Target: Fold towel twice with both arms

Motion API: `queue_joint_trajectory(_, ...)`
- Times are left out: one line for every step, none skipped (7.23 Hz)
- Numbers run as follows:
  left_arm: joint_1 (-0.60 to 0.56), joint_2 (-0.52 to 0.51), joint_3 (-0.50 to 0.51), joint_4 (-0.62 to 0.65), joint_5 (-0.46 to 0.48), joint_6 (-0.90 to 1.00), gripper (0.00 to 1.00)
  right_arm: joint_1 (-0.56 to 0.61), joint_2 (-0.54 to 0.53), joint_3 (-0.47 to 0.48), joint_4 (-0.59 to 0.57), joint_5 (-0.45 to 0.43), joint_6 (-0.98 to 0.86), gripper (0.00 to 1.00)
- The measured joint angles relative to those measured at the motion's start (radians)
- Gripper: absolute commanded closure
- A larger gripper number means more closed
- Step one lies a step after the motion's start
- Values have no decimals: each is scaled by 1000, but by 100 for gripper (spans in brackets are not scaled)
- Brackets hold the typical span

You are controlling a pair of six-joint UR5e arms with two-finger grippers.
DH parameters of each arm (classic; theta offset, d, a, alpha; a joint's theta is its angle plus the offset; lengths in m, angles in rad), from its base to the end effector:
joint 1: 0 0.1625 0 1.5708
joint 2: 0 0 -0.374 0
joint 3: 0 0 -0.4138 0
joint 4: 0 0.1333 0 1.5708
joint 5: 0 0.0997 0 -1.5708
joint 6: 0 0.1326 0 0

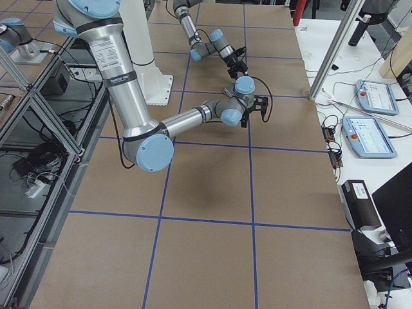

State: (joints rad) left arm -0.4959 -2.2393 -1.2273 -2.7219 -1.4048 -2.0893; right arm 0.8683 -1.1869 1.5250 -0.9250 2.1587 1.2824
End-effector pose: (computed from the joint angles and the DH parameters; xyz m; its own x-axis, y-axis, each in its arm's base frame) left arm 0.5977 -0.4998 0.2370 -0.2320 -0.4302 -0.8724 0.5745 0.6632 -0.4798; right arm -0.3922 -0.5557 0.3501 0.4388 0.1520 0.8856 -0.2210 0.9736 -0.0576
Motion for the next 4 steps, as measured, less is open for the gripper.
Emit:
queue_joint_trajectory(1, -12, 17, 1, 0, 4, 0, 0, 0, 1, 0, 1, 0, 0)
queue_joint_trajectory(1, -19, 23, 3, -1, 22, 0, 1, 0, 2, 0, 1, 0, 0)
queue_joint_trajectory(1, -23, 23, 5, -3, 46, 0, 1, 0, 4, 0, 1, 1, 0)
queue_joint_trajectory(1, -23, 22, 6, -5, 59, 0, 1, 0, 7, -1, 0, 1, 0)
